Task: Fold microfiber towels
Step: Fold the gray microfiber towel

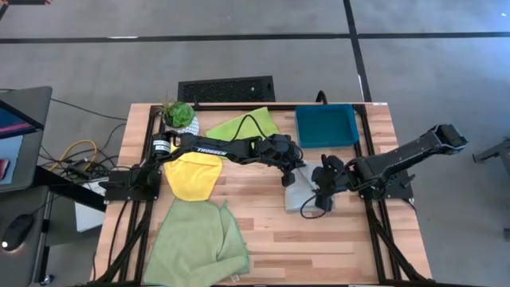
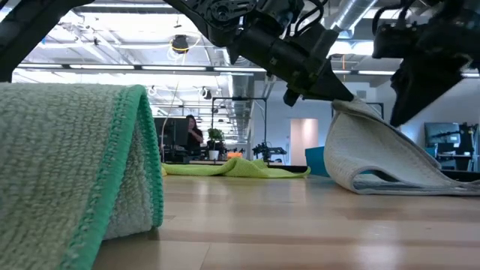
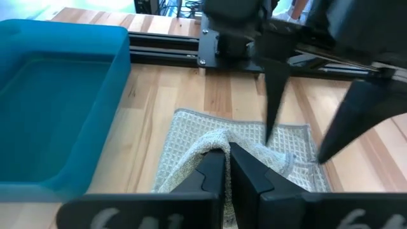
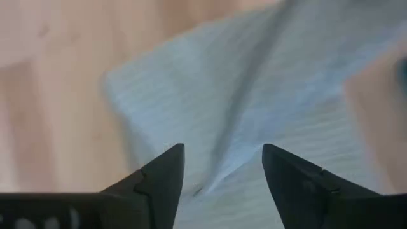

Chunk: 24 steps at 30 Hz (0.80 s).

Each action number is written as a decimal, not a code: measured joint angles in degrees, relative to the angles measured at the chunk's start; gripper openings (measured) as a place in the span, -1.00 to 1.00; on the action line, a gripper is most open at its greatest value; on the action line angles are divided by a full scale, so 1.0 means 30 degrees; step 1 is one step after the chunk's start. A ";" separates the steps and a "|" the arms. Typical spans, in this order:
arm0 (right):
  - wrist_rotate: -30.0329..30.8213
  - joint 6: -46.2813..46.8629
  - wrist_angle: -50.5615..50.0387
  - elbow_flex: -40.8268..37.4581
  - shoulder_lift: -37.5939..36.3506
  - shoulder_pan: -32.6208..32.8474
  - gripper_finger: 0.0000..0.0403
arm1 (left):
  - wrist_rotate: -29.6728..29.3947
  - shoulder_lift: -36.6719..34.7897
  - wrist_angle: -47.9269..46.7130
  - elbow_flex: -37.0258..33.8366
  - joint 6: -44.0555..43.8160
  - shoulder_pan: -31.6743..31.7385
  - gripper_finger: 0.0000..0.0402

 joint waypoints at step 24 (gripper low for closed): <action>0.2166 0.0042 0.0332 -0.0001 0.0000 0.0022 0.11 | -0.0964 -0.0007 0.0191 0.0000 -0.0222 0.0000 -1.00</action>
